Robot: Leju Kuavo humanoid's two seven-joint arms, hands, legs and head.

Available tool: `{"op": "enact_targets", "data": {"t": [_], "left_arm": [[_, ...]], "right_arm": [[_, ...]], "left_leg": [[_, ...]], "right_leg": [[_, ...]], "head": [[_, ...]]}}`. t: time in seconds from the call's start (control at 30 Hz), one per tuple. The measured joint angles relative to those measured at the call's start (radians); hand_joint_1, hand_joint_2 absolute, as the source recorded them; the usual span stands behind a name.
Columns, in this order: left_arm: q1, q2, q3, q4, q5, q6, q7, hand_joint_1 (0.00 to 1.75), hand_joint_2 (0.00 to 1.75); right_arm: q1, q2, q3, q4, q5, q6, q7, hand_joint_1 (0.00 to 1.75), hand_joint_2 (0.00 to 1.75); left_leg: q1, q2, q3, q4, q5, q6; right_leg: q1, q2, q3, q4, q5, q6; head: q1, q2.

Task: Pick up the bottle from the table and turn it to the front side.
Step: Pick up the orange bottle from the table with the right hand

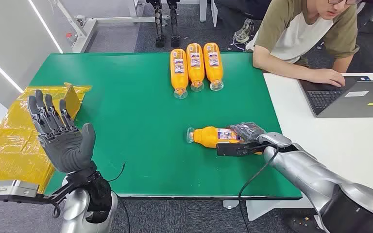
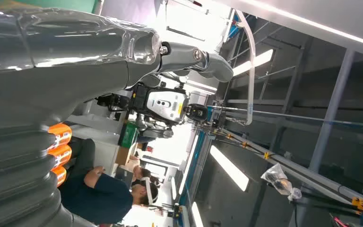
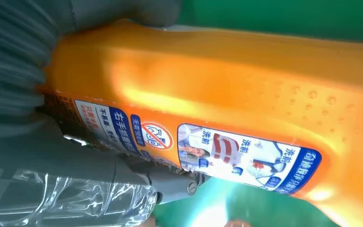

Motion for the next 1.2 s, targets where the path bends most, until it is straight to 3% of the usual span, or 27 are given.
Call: {"op": "enact_targets", "data": {"t": [0.07, 0.23, 0.33, 0.5, 0.67, 1.2], "left_arm": [[0.0, 0.0, 0.0, 0.001, -0.001, 0.004, 0.0, 0.0, 1.75], [-0.019, -0.002, -0.003, 0.09, -0.002, -0.03, 0.001, 0.0, 1.75], [-0.048, -0.008, -0.013, 0.191, 0.001, -0.091, 0.003, 0.0, 1.75], [-0.096, -0.016, -0.027, 0.315, 0.011, -0.162, 0.019, 0.0, 1.75], [-0.13, -0.024, -0.034, 0.407, 0.023, -0.206, 0.023, 0.0, 1.75], [-0.153, -0.032, -0.082, 0.483, 0.001, -0.319, 0.053, 0.0, 1.75]], "right_arm": [[0.021, 0.014, -0.02, -0.003, -0.009, -0.084, -0.015, 1.75, 1.75], [0.13, 0.123, -0.186, -0.055, -0.027, -0.508, -0.163, 1.75, 1.75], [0.178, 0.187, -0.295, -0.104, -0.031, -0.608, -0.251, 1.75, 1.75], [0.241, 0.261, -0.431, -0.161, -0.029, -0.627, -0.333, 1.75, 1.75], [0.29, 0.316, -0.503, -0.196, -0.007, -0.621, -0.359, 1.75, 1.75], [0.317, 0.397, -0.543, -0.204, 0.073, -0.464, -0.343, 1.75, 1.75]], "left_leg": [[0.0, 0.0, 0.0, 0.0, 0.0, 0.0], [0.0, 0.003, 0.0, -0.001, 0.0, 0.0], [0.001, 0.003, 0.0, -0.002, 0.001, -0.001], [0.001, 0.003, -0.001, -0.002, 0.001, -0.002], [0.0, 0.004, -0.001, -0.002, 0.0, -0.003], [0.0, 0.004, -0.001, -0.002, 0.0, -0.003]], "right_leg": [[0.0, 0.0, 0.0, 0.0, 0.0, 0.0], [0.0, 0.005, -0.003, 0.0, 0.0, -0.001], [0.001, 0.004, -0.004, 0.0, -0.001, -0.001], [0.001, 0.004, -0.004, 0.0, -0.001, -0.001], [0.0, 0.005, -0.005, 0.0, -0.001, -0.001], [0.001, 0.005, -0.006, 0.0, -0.001, -0.001]], "head": [[0.0, 0.0], [0.0, 0.0], [0.0, 0.0], [0.0, 0.0], [0.0, 0.0], [0.0, 0.0]]}}
